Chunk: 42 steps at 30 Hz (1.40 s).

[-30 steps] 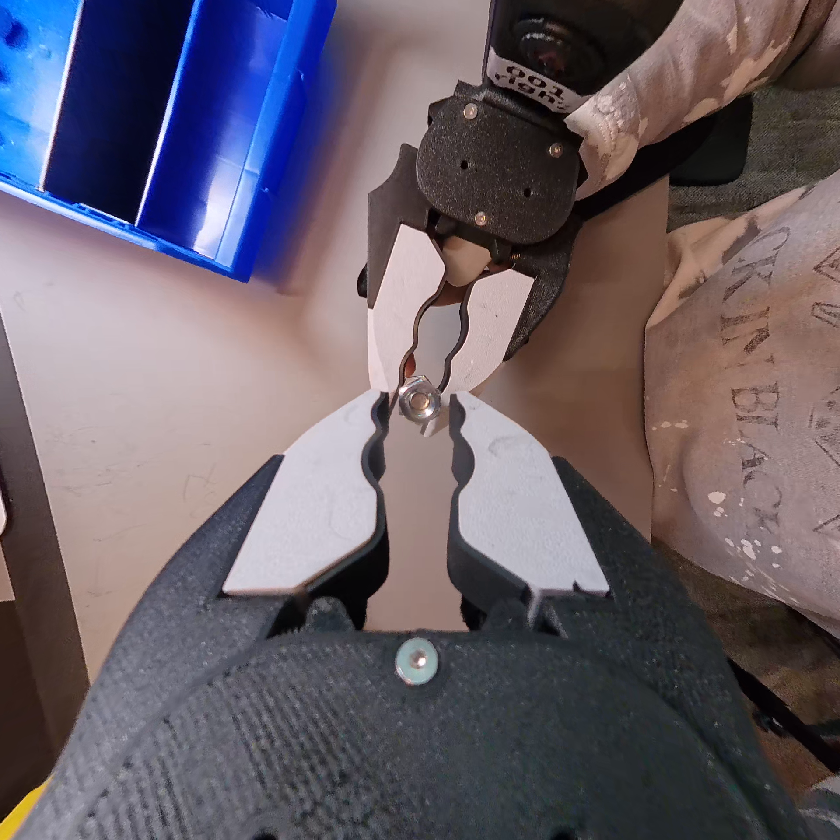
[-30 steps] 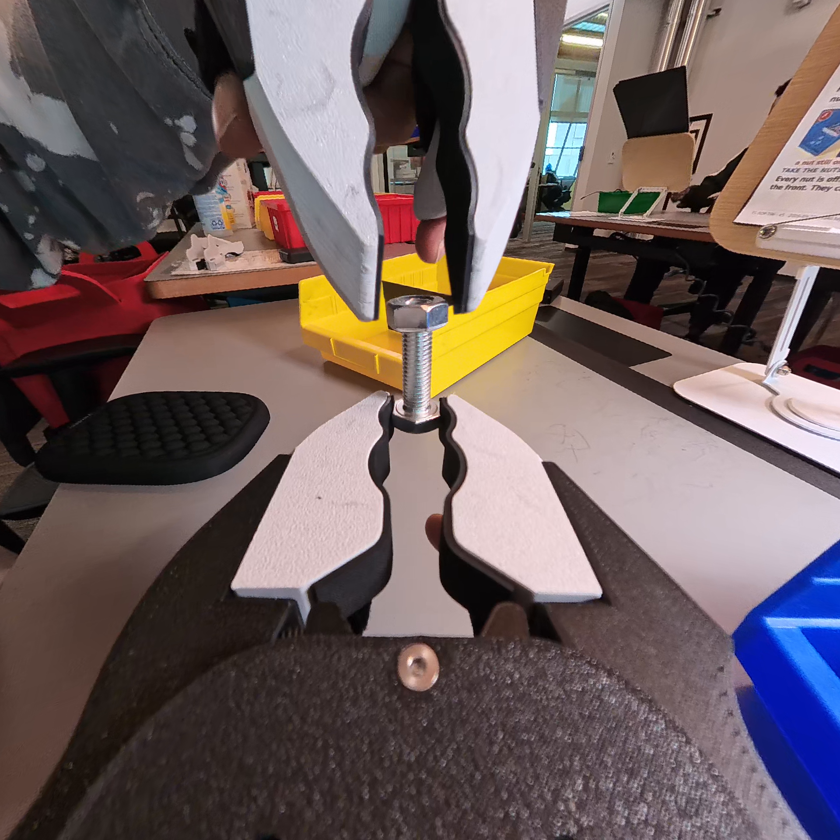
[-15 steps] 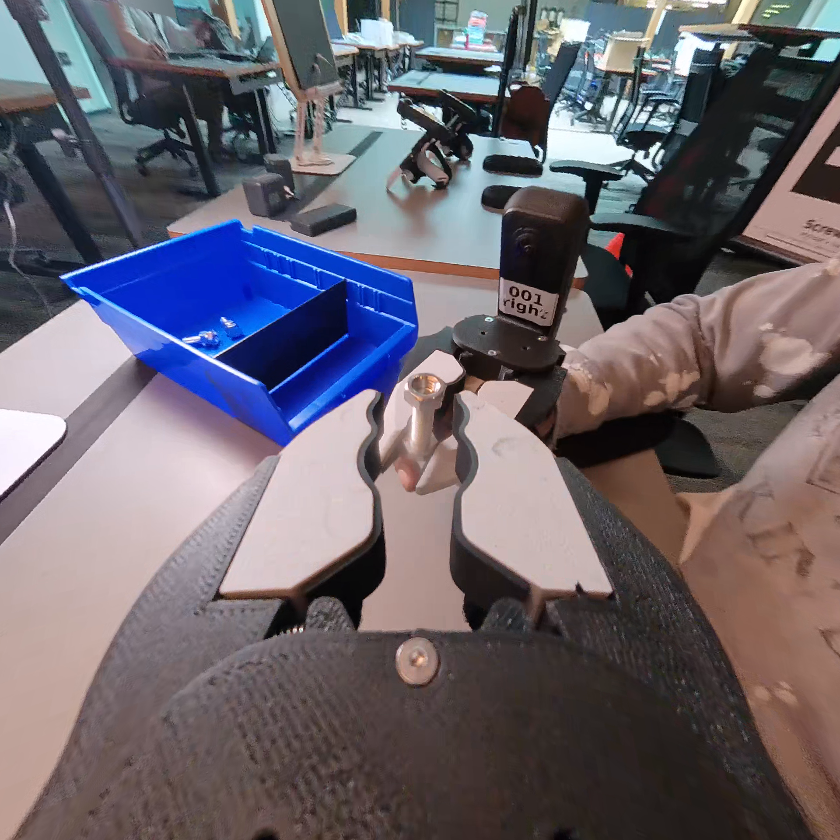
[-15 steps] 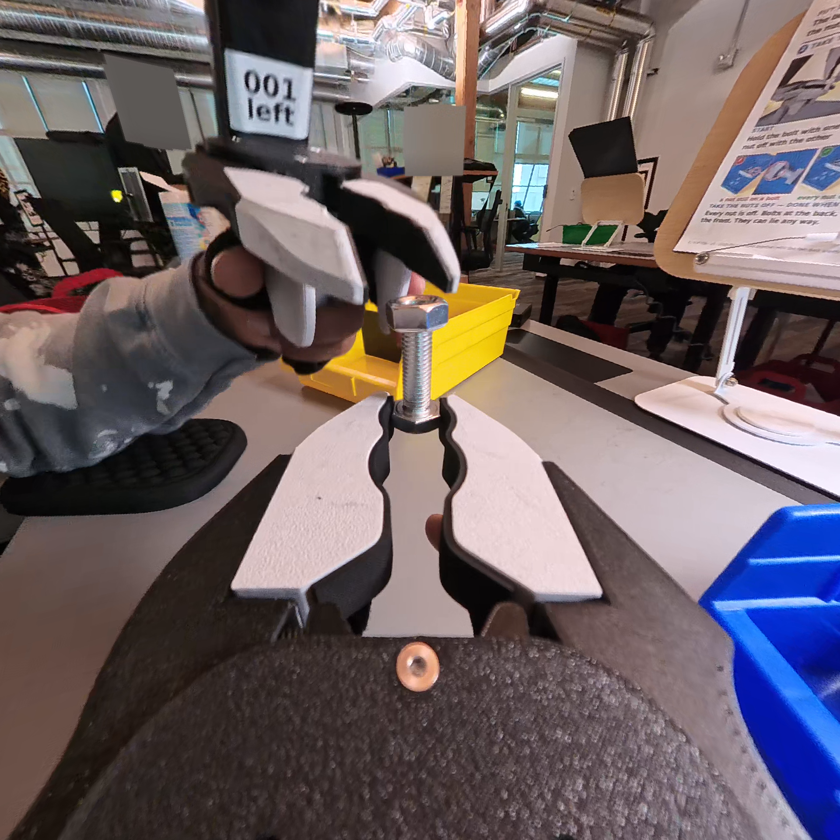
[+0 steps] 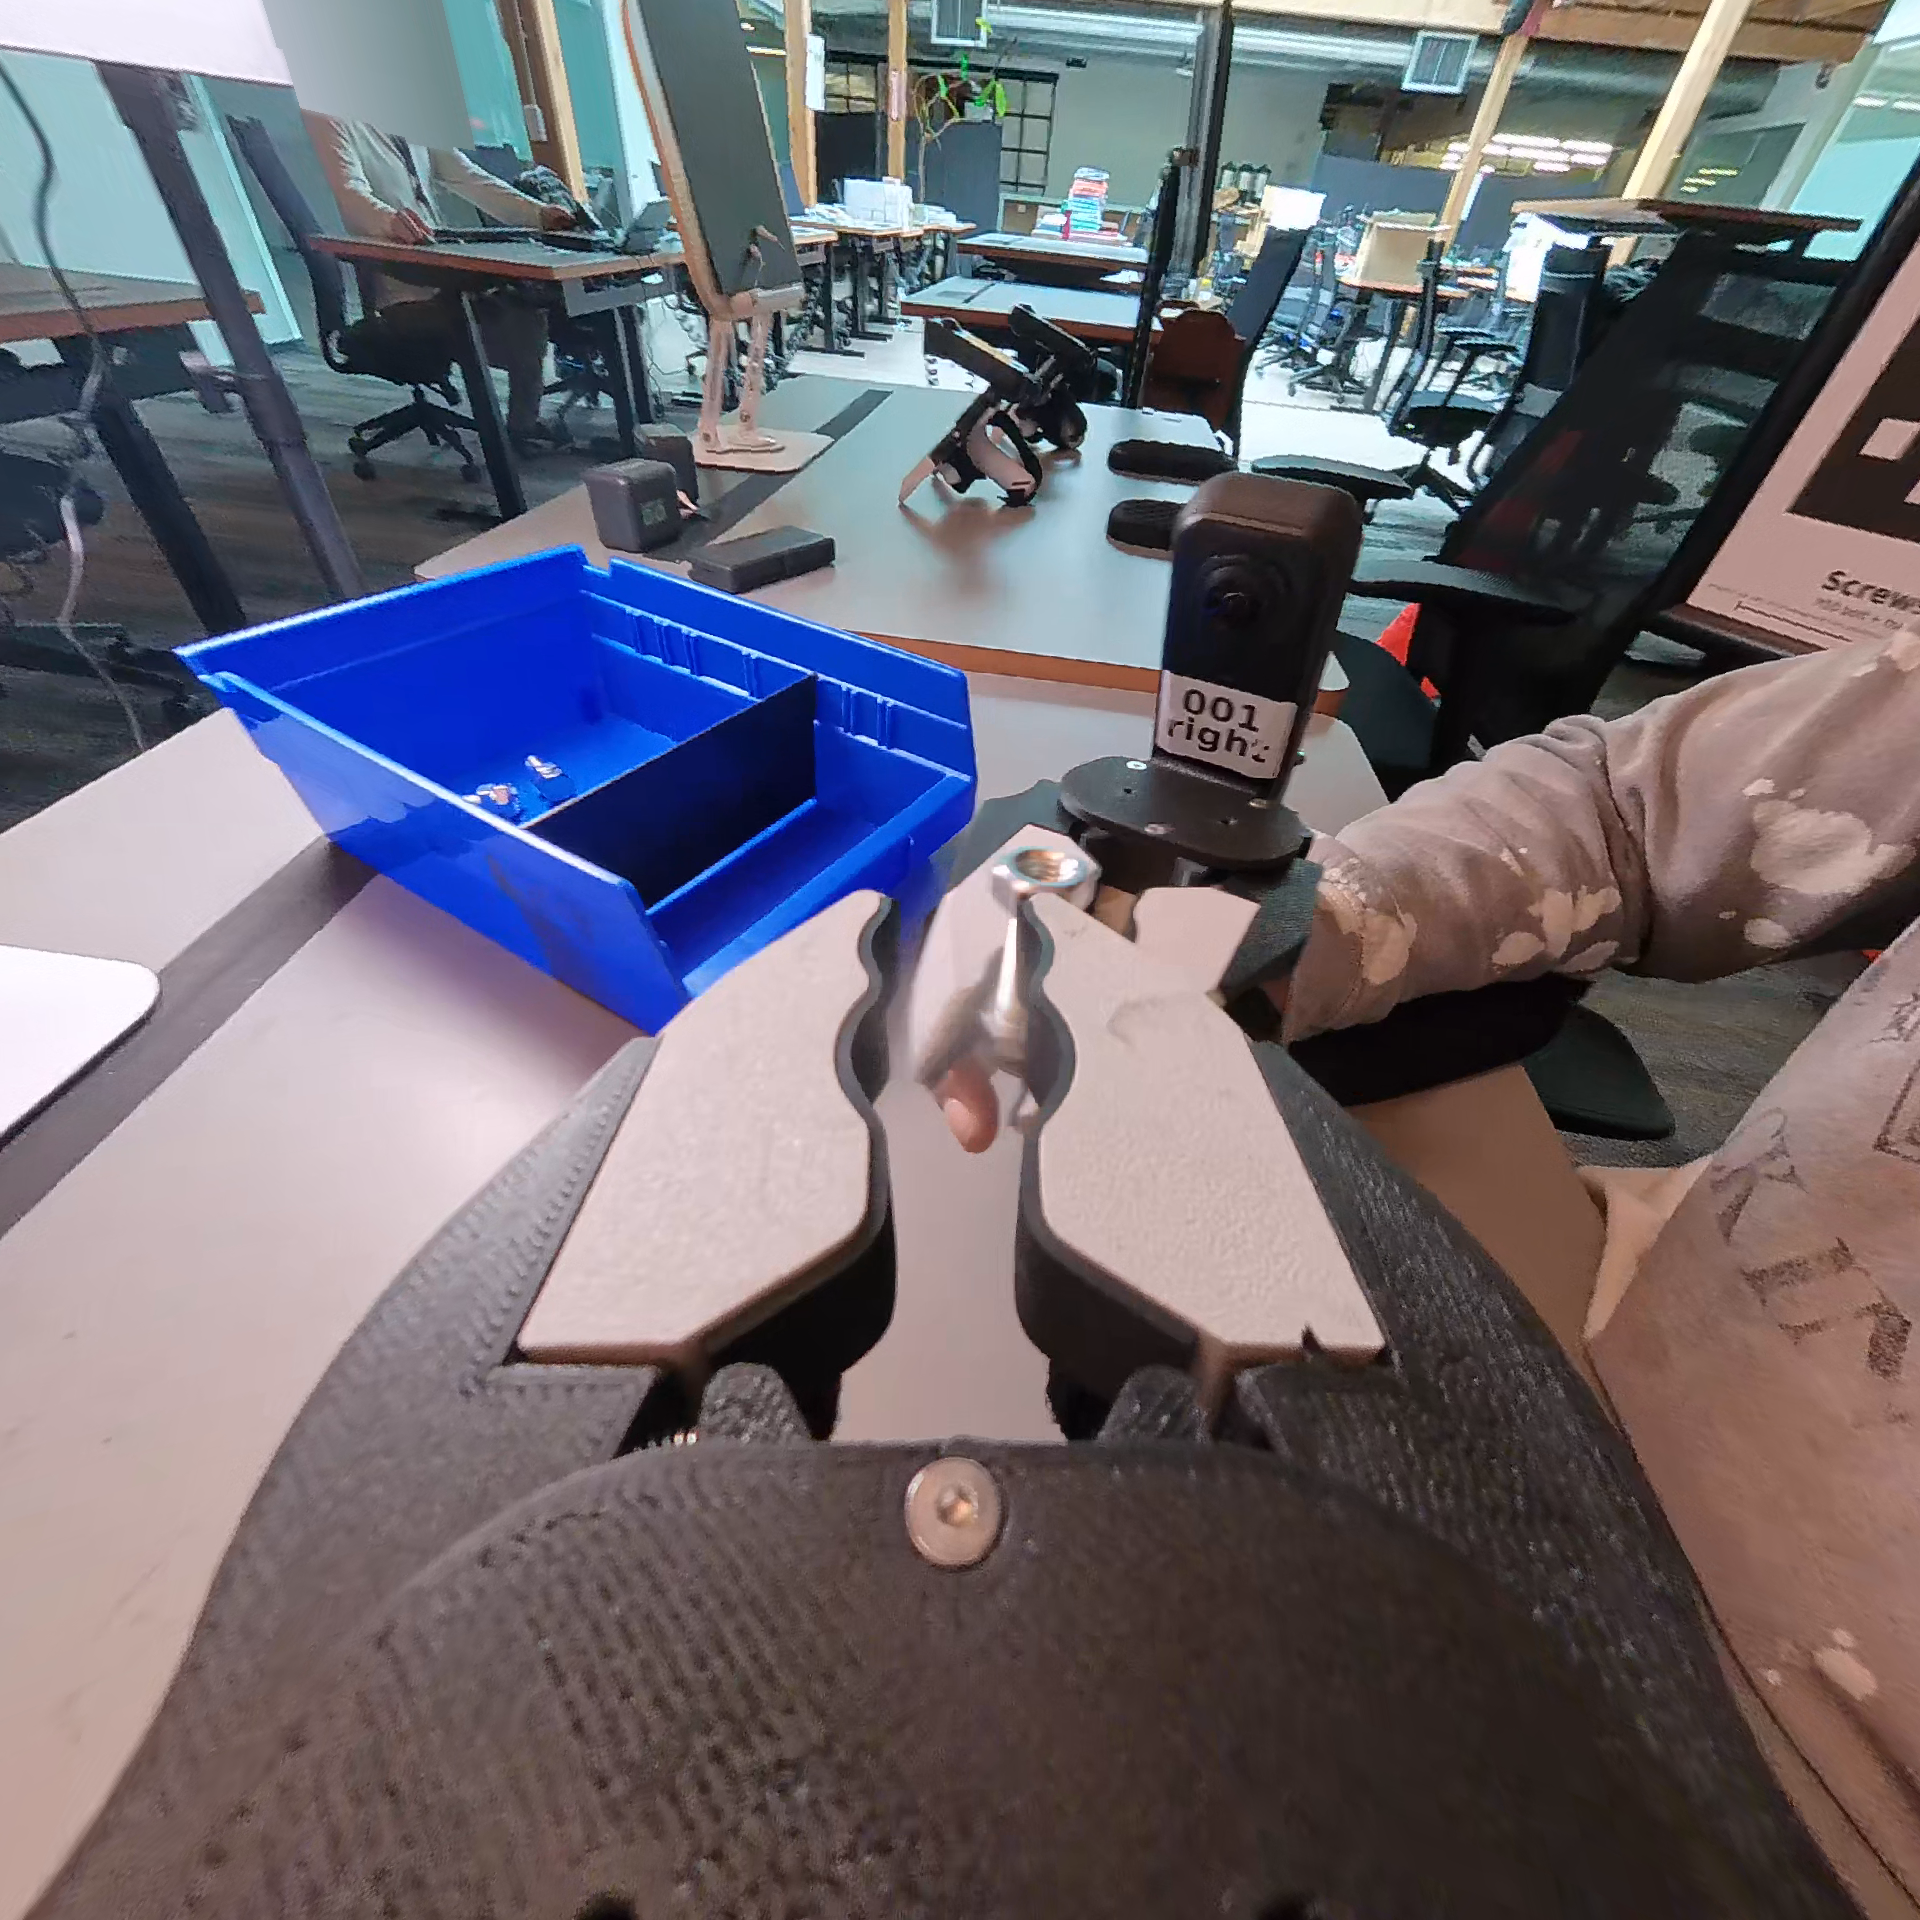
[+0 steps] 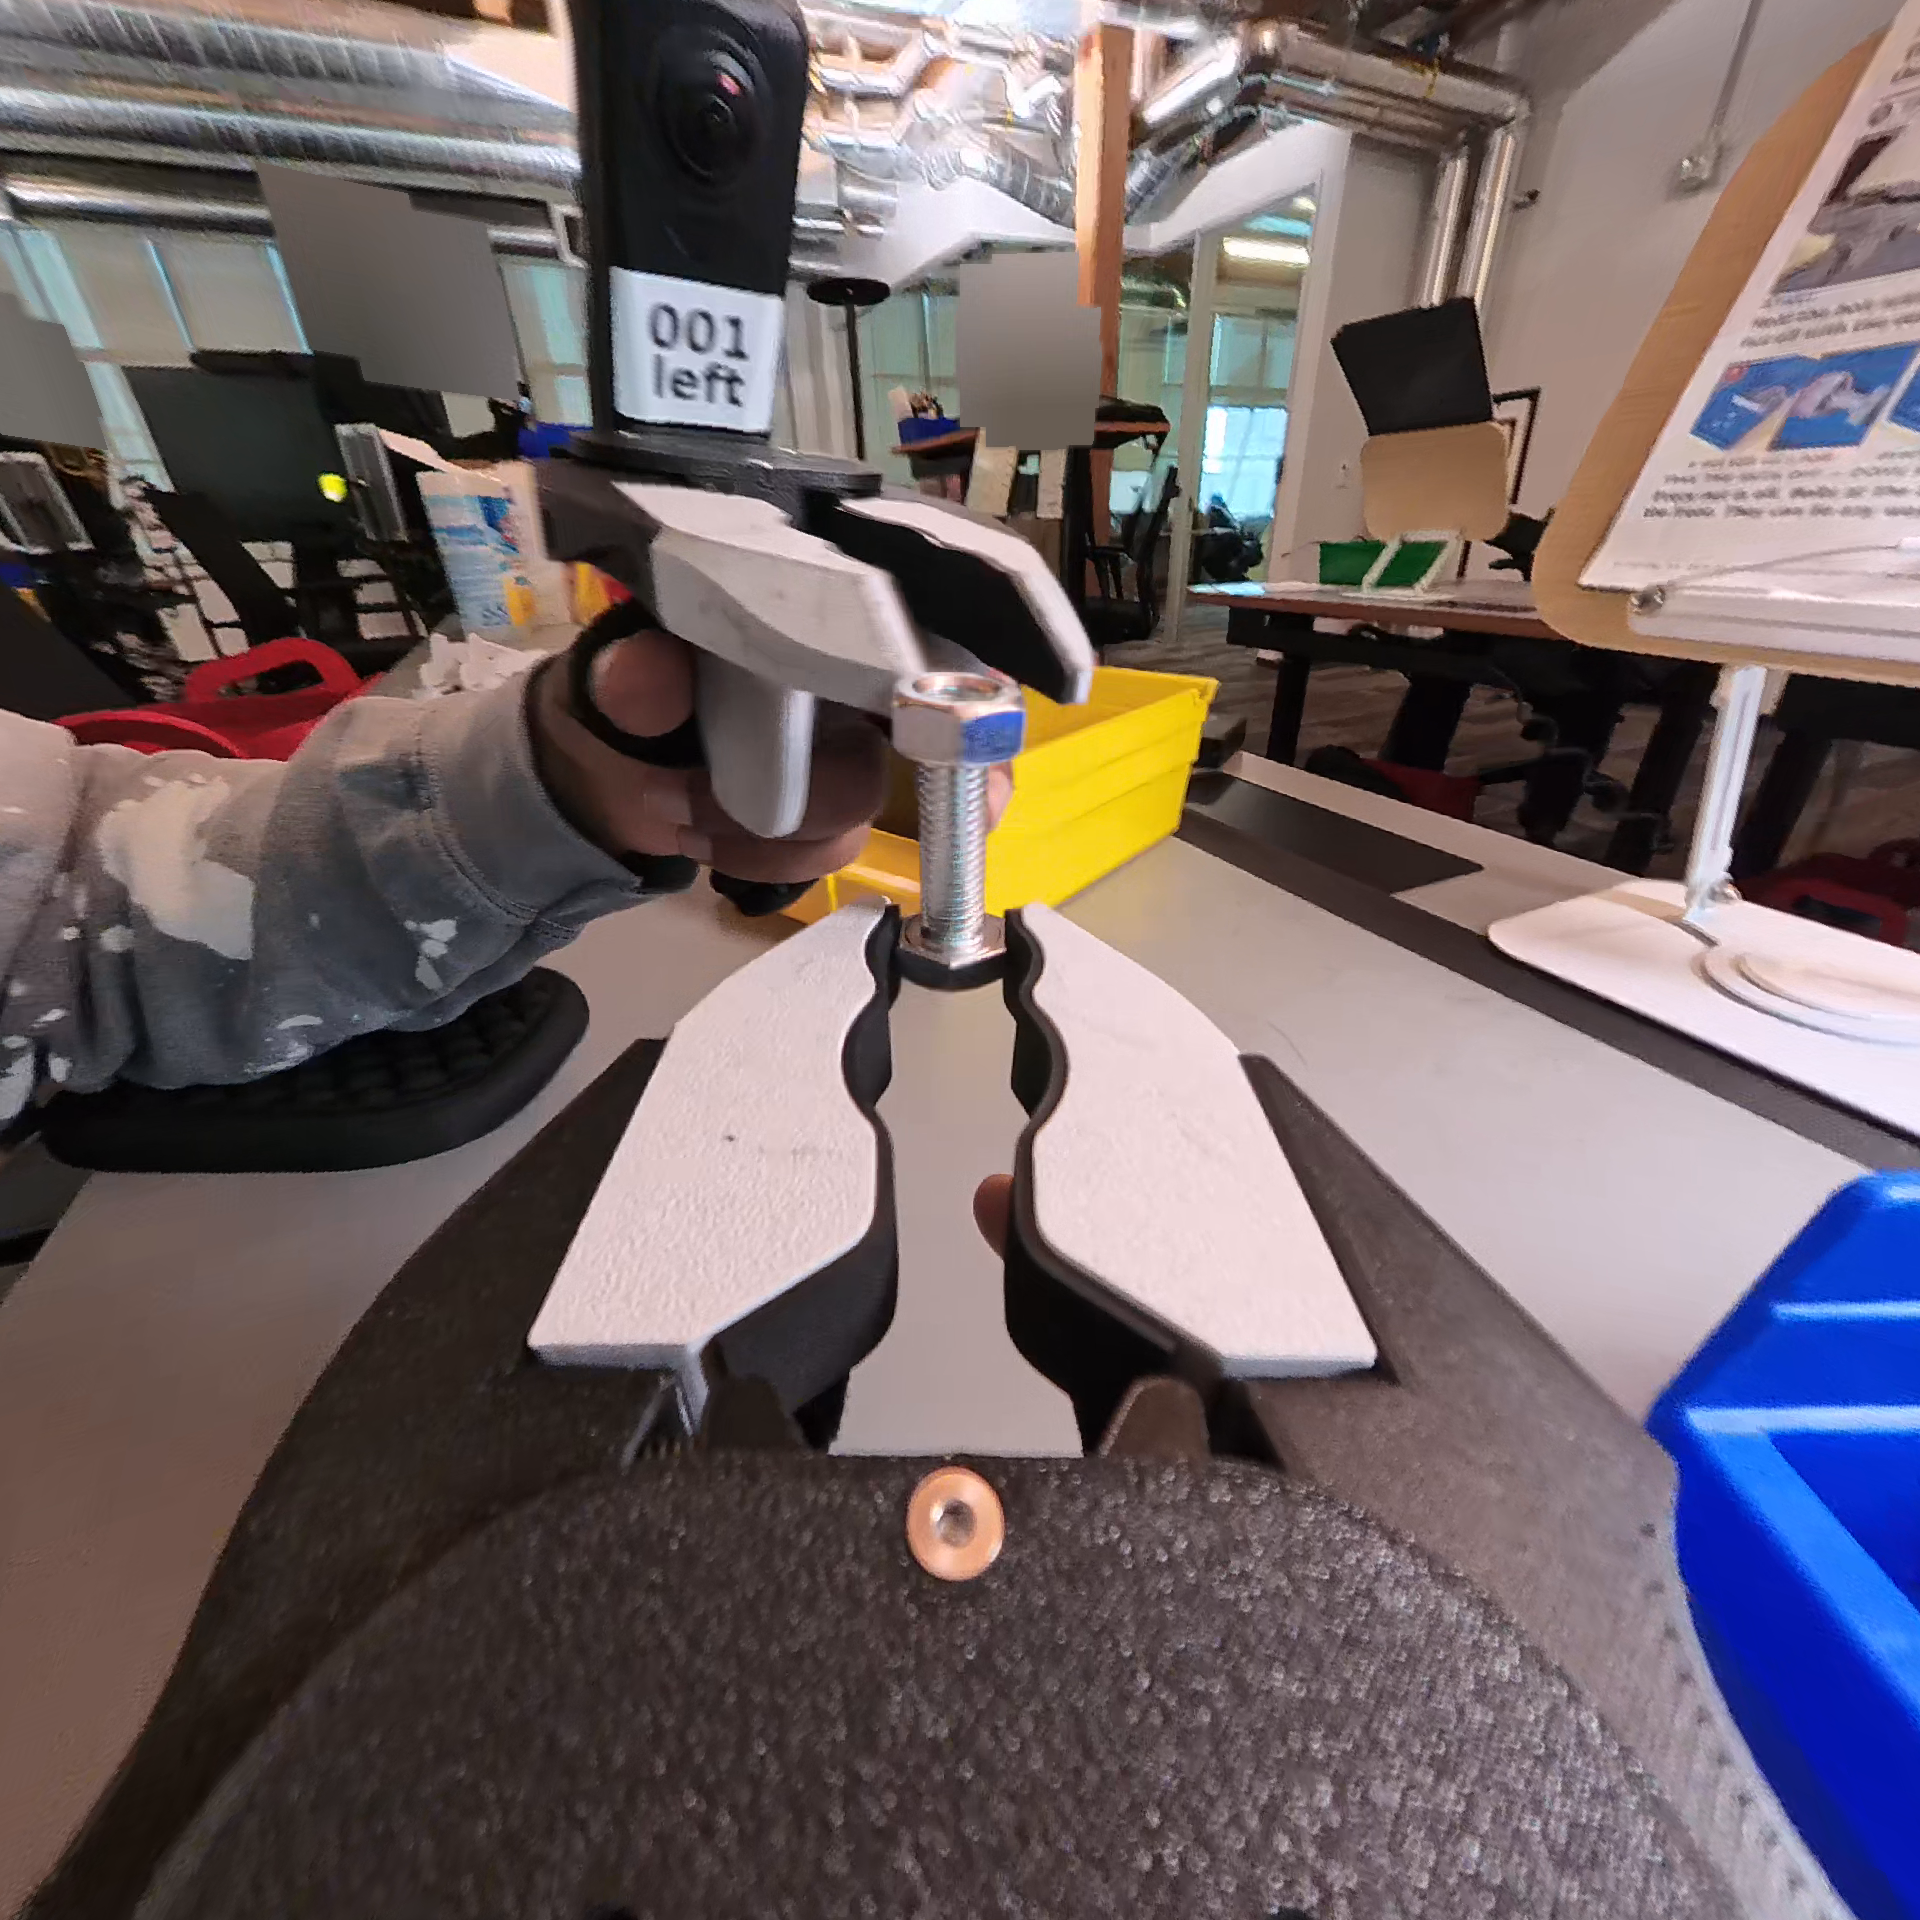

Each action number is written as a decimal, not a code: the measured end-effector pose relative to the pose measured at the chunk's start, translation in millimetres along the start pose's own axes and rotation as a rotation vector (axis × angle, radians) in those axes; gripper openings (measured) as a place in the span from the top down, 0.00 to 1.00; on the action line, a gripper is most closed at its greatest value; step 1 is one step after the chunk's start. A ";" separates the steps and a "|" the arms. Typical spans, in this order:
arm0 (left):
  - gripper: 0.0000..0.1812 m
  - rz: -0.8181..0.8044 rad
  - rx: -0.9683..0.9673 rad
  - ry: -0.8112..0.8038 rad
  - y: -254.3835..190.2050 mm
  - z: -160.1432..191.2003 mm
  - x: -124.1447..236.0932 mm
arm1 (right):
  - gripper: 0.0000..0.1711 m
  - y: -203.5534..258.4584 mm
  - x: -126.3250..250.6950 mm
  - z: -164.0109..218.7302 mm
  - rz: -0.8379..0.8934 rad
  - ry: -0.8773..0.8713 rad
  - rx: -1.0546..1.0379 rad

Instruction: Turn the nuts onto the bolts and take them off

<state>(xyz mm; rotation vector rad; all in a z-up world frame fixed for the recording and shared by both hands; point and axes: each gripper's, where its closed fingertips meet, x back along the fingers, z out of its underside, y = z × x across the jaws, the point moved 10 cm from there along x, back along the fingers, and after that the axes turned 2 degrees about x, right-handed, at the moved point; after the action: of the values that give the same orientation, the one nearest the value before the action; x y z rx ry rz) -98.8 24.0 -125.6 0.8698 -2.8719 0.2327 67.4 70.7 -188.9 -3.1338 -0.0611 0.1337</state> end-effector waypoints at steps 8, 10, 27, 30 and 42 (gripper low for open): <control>0.85 0.071 0.057 -0.075 -2.0 -0.4 2.9 | 0.89 1.7 2.6 -3.6 -0.010 -0.032 0.019; 0.85 0.078 0.059 -0.070 -5.0 0.3 -1.2 | 0.89 0.6 1.8 -2.3 0.006 -0.012 0.016; 0.87 0.044 0.114 -0.081 8.3 15.3 -1.7 | 0.89 -4.7 2.1 -0.9 0.040 0.048 0.032; 0.87 0.024 0.123 -0.082 13.0 18.5 -0.3 | 0.89 -9.8 3.0 2.2 0.053 0.059 0.012; 0.87 -0.058 0.159 -0.018 33.1 40.3 2.4 | 0.89 -17.7 7.5 2.1 0.079 0.043 -0.018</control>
<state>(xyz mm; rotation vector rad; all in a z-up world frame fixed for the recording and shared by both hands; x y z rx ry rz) -122.5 42.4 -168.3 0.9861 -2.8707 0.4548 74.0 88.7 -191.5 -3.1563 0.0613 0.0662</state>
